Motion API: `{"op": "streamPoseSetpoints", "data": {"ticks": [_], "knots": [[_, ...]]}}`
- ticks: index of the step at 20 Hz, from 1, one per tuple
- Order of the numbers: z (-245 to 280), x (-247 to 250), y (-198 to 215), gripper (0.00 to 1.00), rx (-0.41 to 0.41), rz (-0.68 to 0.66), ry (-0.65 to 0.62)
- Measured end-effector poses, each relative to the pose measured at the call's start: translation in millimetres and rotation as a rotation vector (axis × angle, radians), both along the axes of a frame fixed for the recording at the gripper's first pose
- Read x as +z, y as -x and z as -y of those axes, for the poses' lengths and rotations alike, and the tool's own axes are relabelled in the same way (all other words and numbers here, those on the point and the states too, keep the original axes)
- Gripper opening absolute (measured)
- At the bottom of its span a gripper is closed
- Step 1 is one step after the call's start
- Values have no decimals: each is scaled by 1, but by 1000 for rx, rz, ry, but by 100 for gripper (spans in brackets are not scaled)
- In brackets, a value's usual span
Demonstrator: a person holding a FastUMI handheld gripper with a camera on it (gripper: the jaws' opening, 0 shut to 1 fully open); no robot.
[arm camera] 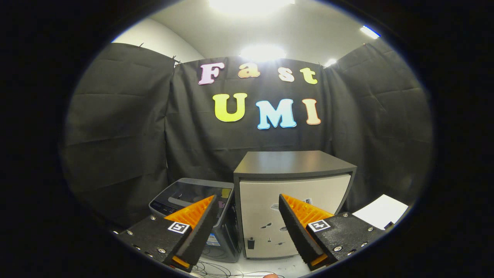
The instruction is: Put the clothes into the washing machine and then close the washing machine lid.
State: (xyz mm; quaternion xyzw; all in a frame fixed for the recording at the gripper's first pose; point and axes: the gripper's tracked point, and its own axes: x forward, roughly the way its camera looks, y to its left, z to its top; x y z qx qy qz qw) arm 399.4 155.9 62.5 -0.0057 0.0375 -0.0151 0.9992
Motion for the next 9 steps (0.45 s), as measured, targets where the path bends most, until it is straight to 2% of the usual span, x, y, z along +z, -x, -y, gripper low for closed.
{"op": "streamPoseSetpoints", "data": {"ticks": [9], "knots": [[-2,-4,7,96,3,-5,-9]]}}
